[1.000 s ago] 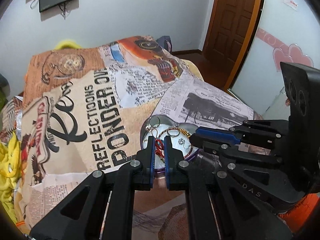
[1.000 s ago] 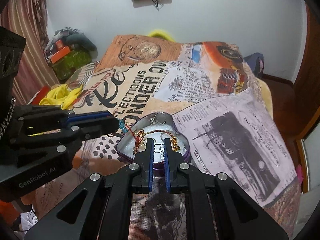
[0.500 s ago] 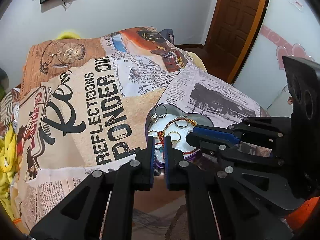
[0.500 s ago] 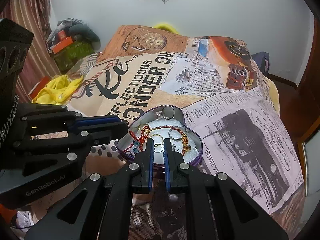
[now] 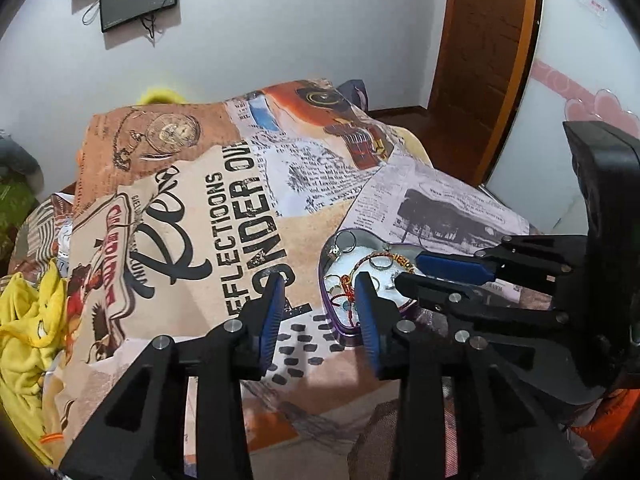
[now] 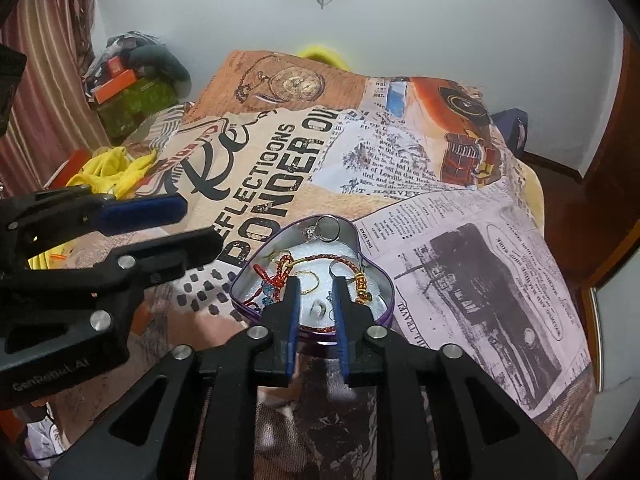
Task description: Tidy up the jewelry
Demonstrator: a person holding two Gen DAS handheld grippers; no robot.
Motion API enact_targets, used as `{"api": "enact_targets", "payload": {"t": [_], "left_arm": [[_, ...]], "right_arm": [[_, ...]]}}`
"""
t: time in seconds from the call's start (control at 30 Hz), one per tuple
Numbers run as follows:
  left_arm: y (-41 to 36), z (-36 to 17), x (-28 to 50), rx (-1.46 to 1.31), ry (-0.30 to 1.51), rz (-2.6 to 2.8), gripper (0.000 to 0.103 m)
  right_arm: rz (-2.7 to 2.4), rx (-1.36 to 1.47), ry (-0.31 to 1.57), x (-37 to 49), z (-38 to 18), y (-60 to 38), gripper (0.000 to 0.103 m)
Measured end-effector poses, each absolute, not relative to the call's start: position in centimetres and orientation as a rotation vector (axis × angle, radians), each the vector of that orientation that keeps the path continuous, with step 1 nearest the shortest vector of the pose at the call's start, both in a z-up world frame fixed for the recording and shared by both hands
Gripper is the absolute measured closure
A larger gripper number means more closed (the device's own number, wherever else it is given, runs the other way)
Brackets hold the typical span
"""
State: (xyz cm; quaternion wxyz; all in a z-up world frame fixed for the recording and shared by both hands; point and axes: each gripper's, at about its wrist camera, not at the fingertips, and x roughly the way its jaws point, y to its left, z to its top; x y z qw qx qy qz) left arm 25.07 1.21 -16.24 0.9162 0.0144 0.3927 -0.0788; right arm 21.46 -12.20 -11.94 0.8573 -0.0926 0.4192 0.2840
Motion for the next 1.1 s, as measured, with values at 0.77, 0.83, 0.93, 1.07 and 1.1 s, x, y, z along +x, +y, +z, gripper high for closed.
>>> {"api": "enact_targets", "payload": {"t": [0.77, 0.83, 0.93, 1.07, 1.1], "left_arm": [[0.0, -0.5, 10.6, -0.002, 0.357, -0.094, 0.06], [-0.5, 0.9, 8.4, 0.008, 0.286, -0.082, 0.058], [-1.1, 2.4, 5.4, 0.019, 0.186, -0.06, 0.051], [-1.6, 3.3, 2.4, 0.011, 0.1, -0.017, 0.037], [-1.6, 3.4, 1.9, 0.002, 0.087, -0.007, 0.032]], "right_arm": [[0.507, -0.11, 0.426, 10.0, 4.7, -17.6, 0.079], [0.495, -0.094, 0.346, 7.8, 6.7, -18.4, 0.079], [0.477, -0.072, 0.248, 4.9, 8.7, -19.2, 0.077], [0.447, -0.042, 0.134, 1.5, 10.1, -20.1, 0.057], [0.435, -0.037, 0.11, 0.7, 10.3, -20.2, 0.056]]}}
